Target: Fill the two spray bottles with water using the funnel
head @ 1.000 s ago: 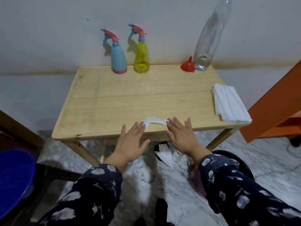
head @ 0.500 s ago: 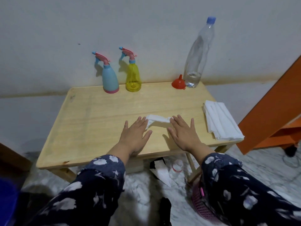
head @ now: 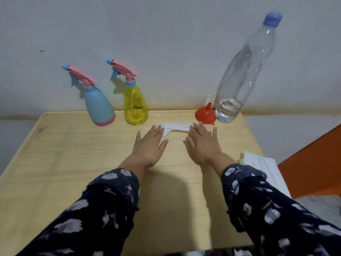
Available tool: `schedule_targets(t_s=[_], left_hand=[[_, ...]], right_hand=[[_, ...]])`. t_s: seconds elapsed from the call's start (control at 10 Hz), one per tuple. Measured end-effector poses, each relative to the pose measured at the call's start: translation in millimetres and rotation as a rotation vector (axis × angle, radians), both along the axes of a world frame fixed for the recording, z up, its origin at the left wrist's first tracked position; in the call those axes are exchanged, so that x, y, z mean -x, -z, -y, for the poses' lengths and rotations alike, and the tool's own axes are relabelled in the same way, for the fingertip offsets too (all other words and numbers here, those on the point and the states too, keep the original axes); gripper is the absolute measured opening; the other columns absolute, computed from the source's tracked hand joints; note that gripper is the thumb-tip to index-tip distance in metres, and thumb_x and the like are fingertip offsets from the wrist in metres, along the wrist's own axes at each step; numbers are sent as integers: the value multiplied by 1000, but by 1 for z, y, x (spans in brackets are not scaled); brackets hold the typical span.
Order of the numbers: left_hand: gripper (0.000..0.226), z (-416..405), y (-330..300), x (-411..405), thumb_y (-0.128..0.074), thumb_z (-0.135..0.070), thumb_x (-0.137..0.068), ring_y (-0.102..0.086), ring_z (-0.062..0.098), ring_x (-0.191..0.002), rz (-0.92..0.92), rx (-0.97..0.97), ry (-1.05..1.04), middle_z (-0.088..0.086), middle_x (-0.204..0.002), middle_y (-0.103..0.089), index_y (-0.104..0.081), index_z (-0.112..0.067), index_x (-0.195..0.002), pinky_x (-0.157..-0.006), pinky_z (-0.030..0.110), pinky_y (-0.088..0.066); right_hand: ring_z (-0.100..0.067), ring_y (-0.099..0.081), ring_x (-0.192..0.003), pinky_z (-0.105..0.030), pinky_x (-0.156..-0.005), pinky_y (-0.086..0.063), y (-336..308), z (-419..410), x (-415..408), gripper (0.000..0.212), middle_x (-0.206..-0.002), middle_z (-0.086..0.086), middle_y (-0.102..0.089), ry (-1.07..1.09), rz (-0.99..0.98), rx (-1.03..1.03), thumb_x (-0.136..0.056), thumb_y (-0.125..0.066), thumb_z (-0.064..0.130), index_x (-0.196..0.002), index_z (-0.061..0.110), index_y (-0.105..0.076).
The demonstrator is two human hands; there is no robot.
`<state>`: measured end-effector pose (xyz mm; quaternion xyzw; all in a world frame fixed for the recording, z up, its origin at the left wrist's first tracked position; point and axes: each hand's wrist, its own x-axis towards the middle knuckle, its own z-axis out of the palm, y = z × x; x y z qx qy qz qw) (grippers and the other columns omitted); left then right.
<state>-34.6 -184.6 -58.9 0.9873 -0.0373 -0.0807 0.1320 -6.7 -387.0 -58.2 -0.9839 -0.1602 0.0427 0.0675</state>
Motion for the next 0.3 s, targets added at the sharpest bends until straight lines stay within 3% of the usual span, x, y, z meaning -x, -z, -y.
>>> schedule_targets(t_s=[0.2,0.3], left_hand=[[55,-1,17,-41,-24,-42,-103,1,9,-149,-26,-14,-43,-8,-163,-8,-20,-22,-154,-119,49,2],[50,2,23,-50,-30,-40,-101,-4,11,-149,105,6,-84,-6,-162,-14,-34,-21,-148,-120,47,-2]], right_hand=[[-23,9,-149,-59,-114,12,18,2,-43,61,-161,-4,-12,-63,41,109,-100,-14,45,-151,11,-21],[-22,5,-149,-57,-115,10,23,2,-55,62,-161,-5,-12,-87,97,84,-100,-14,46,-151,11,-22]])
